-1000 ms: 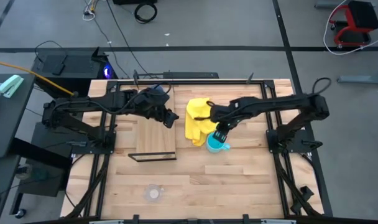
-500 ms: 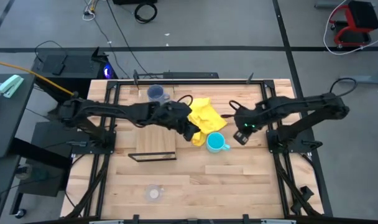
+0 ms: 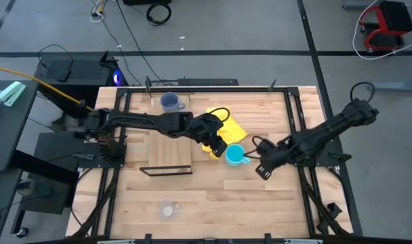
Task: Stack small to large cups/mugs on shelf
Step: Put the blue mug on the shelf
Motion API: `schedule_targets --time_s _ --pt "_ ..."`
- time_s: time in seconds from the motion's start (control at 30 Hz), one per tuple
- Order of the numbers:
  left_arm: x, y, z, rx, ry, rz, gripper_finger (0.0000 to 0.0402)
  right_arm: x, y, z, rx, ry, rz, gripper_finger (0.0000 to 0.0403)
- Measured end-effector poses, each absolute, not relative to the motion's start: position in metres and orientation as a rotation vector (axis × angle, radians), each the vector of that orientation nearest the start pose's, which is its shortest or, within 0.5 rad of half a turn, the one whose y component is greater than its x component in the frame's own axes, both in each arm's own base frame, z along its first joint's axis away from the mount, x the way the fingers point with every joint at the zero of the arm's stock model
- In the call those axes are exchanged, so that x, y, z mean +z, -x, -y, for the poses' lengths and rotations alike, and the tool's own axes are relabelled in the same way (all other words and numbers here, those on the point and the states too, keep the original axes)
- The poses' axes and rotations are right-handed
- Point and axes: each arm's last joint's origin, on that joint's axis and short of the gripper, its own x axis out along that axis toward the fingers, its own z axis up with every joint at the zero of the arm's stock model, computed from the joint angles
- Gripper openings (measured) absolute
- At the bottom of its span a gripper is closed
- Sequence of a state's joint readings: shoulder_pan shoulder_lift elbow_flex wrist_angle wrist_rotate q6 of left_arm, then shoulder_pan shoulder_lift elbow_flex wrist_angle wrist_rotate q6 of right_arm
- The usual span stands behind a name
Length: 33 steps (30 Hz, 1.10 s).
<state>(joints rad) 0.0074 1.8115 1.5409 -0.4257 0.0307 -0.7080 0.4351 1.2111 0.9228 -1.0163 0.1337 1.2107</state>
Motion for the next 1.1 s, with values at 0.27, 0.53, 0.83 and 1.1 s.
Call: schedule_targets --time_s 0.27,0.53,0.83,1.1 --pt "0.271 -0.427 -0.002 0.253 0.673 -0.754 0.0064 0.204 -0.193 -0.078 -0.582 -0.715 -1.121 0.0091" --pt "0.264 -0.444 -0.003 0.267 0.669 -0.773 0.0062 0.190 -0.201 -0.067 -0.624 -0.725 -1.055 0.0091" --pt "0.256 -0.447 -0.004 0.297 0.664 -0.812 0.0062 0.191 -0.208 -0.059 -0.599 -0.687 -1.020 0.0091" --pt "0.255 -0.446 -0.004 0.304 0.693 -0.826 0.0062 0.191 -0.207 -0.067 -0.544 -0.688 -1.045 0.0091"
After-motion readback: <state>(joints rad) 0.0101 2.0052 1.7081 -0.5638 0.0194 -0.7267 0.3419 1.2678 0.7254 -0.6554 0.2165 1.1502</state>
